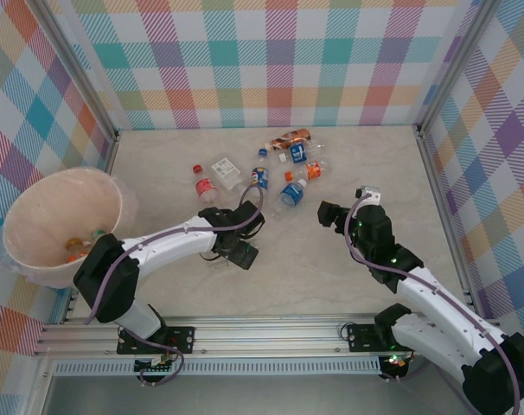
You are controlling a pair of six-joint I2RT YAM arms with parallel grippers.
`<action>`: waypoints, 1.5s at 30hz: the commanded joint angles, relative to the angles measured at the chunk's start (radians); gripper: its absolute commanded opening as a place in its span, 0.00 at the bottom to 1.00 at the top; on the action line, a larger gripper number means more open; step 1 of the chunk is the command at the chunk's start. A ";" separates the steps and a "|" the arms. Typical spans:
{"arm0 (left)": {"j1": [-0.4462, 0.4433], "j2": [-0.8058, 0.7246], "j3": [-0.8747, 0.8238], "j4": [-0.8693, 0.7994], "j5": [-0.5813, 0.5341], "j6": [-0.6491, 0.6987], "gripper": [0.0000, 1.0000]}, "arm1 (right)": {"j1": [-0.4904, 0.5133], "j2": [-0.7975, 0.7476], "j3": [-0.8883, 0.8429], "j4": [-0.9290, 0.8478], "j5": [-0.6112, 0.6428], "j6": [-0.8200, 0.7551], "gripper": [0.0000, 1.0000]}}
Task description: Put the plastic bottles in the bin
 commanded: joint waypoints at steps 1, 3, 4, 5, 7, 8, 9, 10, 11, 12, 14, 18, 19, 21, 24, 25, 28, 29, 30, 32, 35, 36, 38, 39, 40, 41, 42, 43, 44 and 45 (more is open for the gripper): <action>-0.011 0.037 -0.010 0.022 0.015 0.028 1.00 | 0.004 0.004 0.002 0.015 0.007 0.007 1.00; -0.011 0.051 -0.005 0.011 0.053 0.024 1.00 | 0.003 0.002 -0.001 0.013 0.007 0.007 1.00; -0.011 0.056 0.009 -0.006 0.068 0.018 1.00 | 0.004 0.001 -0.001 0.014 0.007 0.007 1.00; -0.014 0.062 0.024 -0.025 0.078 0.013 1.00 | 0.004 0.000 0.000 0.013 0.009 0.005 1.00; -0.031 0.061 0.051 -0.059 0.088 0.000 1.00 | 0.003 0.003 0.000 0.014 0.009 0.002 1.00; -0.041 0.061 0.060 -0.072 0.088 -0.007 1.00 | 0.004 0.003 0.000 0.014 0.009 0.004 1.00; -0.053 0.064 0.066 -0.083 0.086 -0.014 1.00 | 0.003 0.006 0.000 0.014 0.009 0.004 1.00; -0.067 0.068 0.065 -0.087 0.080 -0.018 0.99 | 0.004 0.009 -0.001 0.016 0.008 0.004 1.00; -0.075 0.073 0.059 -0.086 0.075 -0.022 0.99 | 0.004 0.011 -0.001 0.016 0.009 0.005 1.00; -0.082 0.081 0.047 -0.081 0.066 -0.026 0.99 | 0.004 0.015 0.000 0.018 0.009 0.005 1.00; -0.082 0.102 0.028 -0.066 0.043 -0.034 0.98 | 0.003 0.022 -0.001 0.021 0.007 0.005 1.00; -0.082 0.135 0.006 -0.028 0.013 -0.036 0.94 | 0.003 0.032 0.003 0.020 0.001 0.001 1.00; -0.083 0.137 0.001 -0.019 0.010 -0.039 0.94 | 0.004 0.033 0.004 0.019 0.001 0.001 1.00; -0.082 0.140 -0.009 -0.007 0.001 -0.051 0.92 | 0.003 0.032 0.004 0.014 0.001 -0.002 1.00; -0.082 0.142 -0.027 0.019 -0.024 -0.082 0.86 | 0.003 0.029 0.000 0.015 0.003 -0.002 1.00; -0.082 0.137 -0.037 0.034 -0.038 -0.096 0.84 | 0.003 0.030 -0.001 0.016 0.001 -0.003 1.00; -0.082 0.125 -0.066 0.075 -0.070 -0.122 0.81 | 0.003 0.032 0.000 0.016 -0.003 -0.002 1.00; -0.082 0.124 -0.074 0.082 -0.080 -0.128 0.80 | 0.003 0.033 0.001 0.017 -0.005 -0.002 1.00; -0.082 0.124 -0.079 0.087 -0.090 -0.133 0.80 | 0.003 0.033 0.002 0.017 -0.006 -0.003 1.00; -0.082 0.123 -0.086 0.096 -0.087 -0.136 0.76 | 0.003 0.032 0.004 0.014 -0.009 -0.005 1.00; -0.082 0.110 -0.093 0.112 -0.056 -0.132 0.68 | 0.004 0.018 0.005 0.015 -0.023 -0.011 1.00; -0.082 0.104 -0.095 0.114 -0.055 -0.131 0.66 | 0.004 0.009 0.003 0.022 -0.033 -0.016 1.00; -0.082 0.090 -0.096 0.116 -0.054 -0.130 0.62 | 0.003 -0.014 -0.006 0.046 -0.065 -0.036 1.00; -0.082 0.082 -0.099 0.116 -0.055 -0.130 0.60 | 0.003 -0.026 -0.014 0.067 -0.095 -0.060 1.00; -0.082 0.072 -0.099 0.119 -0.051 -0.132 0.58 | 0.004 -0.037 -0.019 0.089 -0.131 -0.089 1.00; -0.082 0.064 -0.100 0.123 -0.048 -0.133 0.57 | 0.004 -0.043 -0.021 0.103 -0.165 -0.115 1.00; -0.082 0.052 -0.100 0.128 -0.039 -0.133 0.56 | 0.004 -0.046 -0.022 0.116 -0.211 -0.149 1.00; -0.083 0.041 -0.099 0.133 -0.032 -0.134 0.55 | 0.004 -0.045 -0.019 0.121 -0.254 -0.177 1.00; -0.082 0.030 -0.098 0.138 -0.025 -0.135 0.55 | 0.004 -0.043 -0.014 0.121 -0.282 -0.198 1.00; -0.082 0.019 -0.093 0.143 -0.019 -0.137 0.54 | 0.005 -0.037 -0.007 0.117 -0.314 -0.217 1.00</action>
